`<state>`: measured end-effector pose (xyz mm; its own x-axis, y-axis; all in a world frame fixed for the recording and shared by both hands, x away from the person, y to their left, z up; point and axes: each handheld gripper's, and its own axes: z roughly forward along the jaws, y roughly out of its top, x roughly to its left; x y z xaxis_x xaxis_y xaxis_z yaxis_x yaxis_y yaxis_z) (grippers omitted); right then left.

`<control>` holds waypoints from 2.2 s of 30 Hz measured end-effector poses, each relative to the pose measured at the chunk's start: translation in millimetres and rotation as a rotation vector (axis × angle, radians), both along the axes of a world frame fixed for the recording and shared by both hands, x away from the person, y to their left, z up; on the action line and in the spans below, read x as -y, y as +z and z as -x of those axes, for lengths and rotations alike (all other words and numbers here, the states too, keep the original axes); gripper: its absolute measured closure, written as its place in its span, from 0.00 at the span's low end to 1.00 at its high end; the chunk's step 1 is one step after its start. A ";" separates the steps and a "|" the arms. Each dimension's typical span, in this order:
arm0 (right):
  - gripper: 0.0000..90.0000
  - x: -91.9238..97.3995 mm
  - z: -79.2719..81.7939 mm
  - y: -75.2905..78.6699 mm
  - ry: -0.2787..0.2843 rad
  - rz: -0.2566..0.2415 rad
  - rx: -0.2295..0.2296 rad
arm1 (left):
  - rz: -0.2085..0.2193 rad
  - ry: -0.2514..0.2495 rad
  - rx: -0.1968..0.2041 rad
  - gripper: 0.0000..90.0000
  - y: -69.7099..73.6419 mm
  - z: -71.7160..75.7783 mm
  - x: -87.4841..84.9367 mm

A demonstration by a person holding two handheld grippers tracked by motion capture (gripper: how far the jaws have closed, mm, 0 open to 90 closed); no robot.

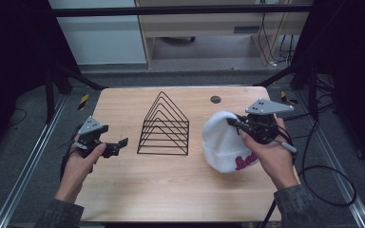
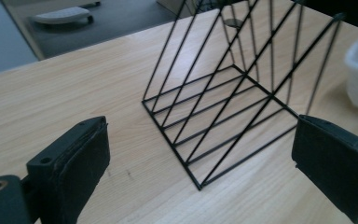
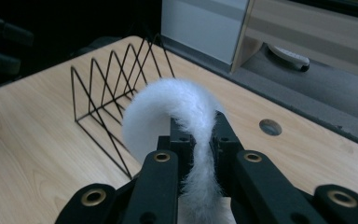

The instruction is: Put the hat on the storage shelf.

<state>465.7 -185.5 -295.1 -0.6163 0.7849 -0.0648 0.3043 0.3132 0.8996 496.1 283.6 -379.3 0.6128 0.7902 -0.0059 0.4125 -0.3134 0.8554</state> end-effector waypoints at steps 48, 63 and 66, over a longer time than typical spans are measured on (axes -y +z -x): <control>0.92 -88.4 -57.7 136.5 0.016 -0.100 0.158 | -0.014 -0.235 0.070 0.14 94.7 -14.5 87.2; 0.92 -138.8 -51.1 153.0 0.115 -0.111 0.185 | 0.003 -0.250 0.078 0.10 77.7 -25.7 85.4; 0.92 -142.3 -49.9 154.0 0.127 -0.118 0.186 | 0.017 -0.270 0.080 0.08 76.6 -25.3 86.5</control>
<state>515.5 -43.2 -141.1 -0.6968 0.7104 -0.0989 0.0948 0.2279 0.9691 521.4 197.0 -302.7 0.8001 0.5986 0.0392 0.2466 -0.3878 0.8882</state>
